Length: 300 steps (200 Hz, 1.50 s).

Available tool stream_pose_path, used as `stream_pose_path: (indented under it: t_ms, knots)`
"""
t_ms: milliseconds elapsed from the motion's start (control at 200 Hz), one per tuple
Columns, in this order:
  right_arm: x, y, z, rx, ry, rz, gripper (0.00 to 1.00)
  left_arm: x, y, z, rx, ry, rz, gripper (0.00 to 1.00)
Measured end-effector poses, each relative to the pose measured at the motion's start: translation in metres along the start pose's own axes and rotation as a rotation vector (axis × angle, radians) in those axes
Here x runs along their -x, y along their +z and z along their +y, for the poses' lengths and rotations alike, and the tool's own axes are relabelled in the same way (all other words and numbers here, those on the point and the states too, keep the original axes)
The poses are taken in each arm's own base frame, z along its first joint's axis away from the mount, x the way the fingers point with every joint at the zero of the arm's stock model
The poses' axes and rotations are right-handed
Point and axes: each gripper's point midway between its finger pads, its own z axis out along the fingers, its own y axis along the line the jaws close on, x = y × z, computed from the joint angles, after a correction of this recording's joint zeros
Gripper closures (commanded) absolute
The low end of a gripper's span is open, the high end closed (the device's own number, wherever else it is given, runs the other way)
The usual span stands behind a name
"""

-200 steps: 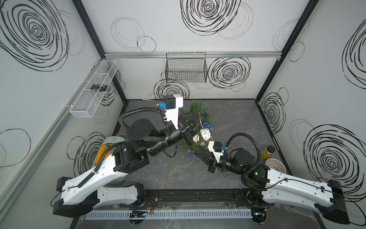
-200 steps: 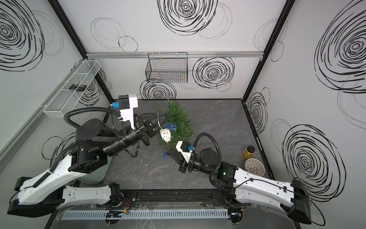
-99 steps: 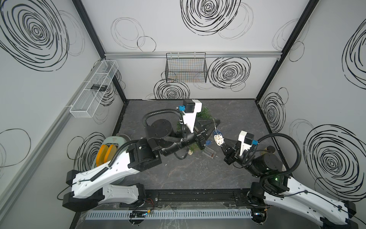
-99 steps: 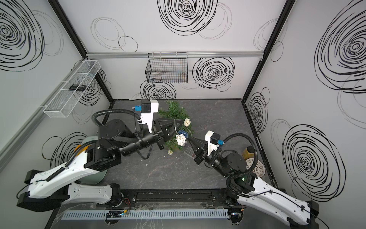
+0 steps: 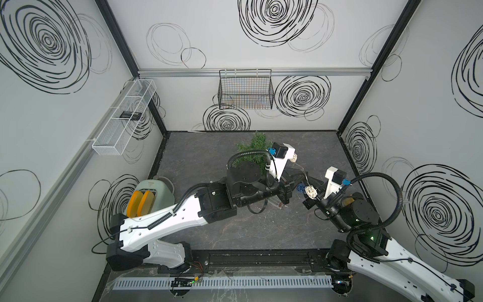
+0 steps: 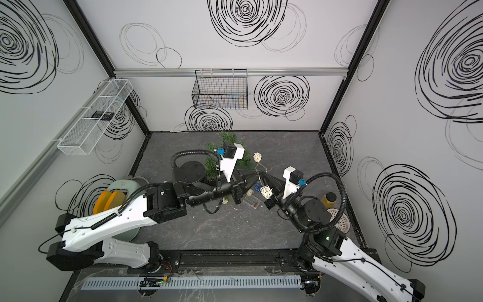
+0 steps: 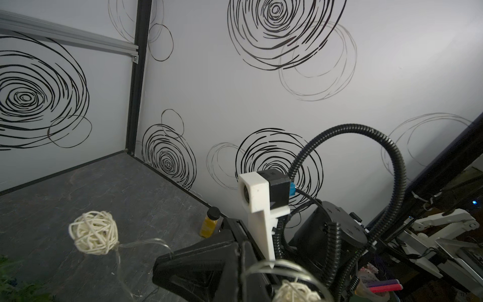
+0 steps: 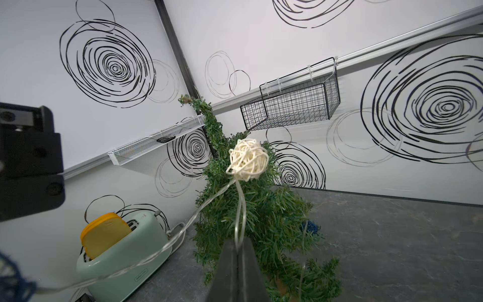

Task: Remove string lights from the small christmas tree
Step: Remove the light string from the Christmas tree.

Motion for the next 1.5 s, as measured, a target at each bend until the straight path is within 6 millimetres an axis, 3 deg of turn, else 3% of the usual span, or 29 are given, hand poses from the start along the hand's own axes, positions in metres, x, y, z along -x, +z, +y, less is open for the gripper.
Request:
stream_pose_path:
  t_ms: [115, 240, 260, 410, 455, 530, 745, 841, 881, 1226, 1386, 1501]
  knots:
    - [0.013, 0.003, -0.004, -0.028, -0.001, -0.019, 1.00, 0.000, 0.000, 0.000, -0.001, -0.003, -0.002, 1.00]
    - [0.042, 0.007, -0.005, -0.061, 0.003, -0.071, 1.00, 0.001, 0.000, -0.001, -0.003, -0.004, -0.006, 0.98]
    - [0.047, 0.008, -0.005, -0.066, 0.004, -0.080, 1.00, 0.001, 0.000, -0.001, -0.003, -0.004, -0.006, 0.93]
    - [0.074, 0.011, -0.016, -0.121, 0.002, -0.138, 1.00, 0.004, 0.003, -0.001, -0.006, -0.007, -0.007, 0.83]
    - [0.078, 0.012, -0.020, -0.138, 0.002, -0.146, 1.00, 0.005, 0.006, -0.001, -0.010, -0.011, -0.007, 0.76]
    - [0.082, 0.015, -0.029, -0.166, 0.003, -0.154, 1.00, 0.006, 0.013, 0.001, -0.010, -0.019, -0.003, 0.55]
    - [0.092, 0.024, -0.054, -0.230, 0.009, -0.163, 1.00, -0.005, 0.027, 0.020, 0.022, -0.041, 0.033, 0.22]
    - [0.094, 0.025, -0.069, -0.262, 0.012, -0.164, 1.00, -0.004, 0.028, 0.024, 0.029, -0.050, 0.029, 0.00]
    - [0.094, 0.026, -0.077, -0.282, 0.014, -0.165, 1.00, -0.004, 0.027, 0.024, 0.030, -0.056, 0.026, 0.04]
    - [0.104, 0.032, -0.136, -0.366, 0.072, -0.156, 1.00, -0.005, 0.014, 0.040, 0.051, -0.069, 0.020, 0.04]
    - [0.115, 0.047, -0.150, -0.342, 0.095, -0.140, 1.00, 0.025, -0.013, 0.043, 0.056, -0.057, -0.057, 0.04]
    - [0.123, 0.063, -0.153, -0.301, 0.102, -0.127, 1.00, 0.053, -0.044, 0.060, 0.090, -0.047, -0.140, 0.04]
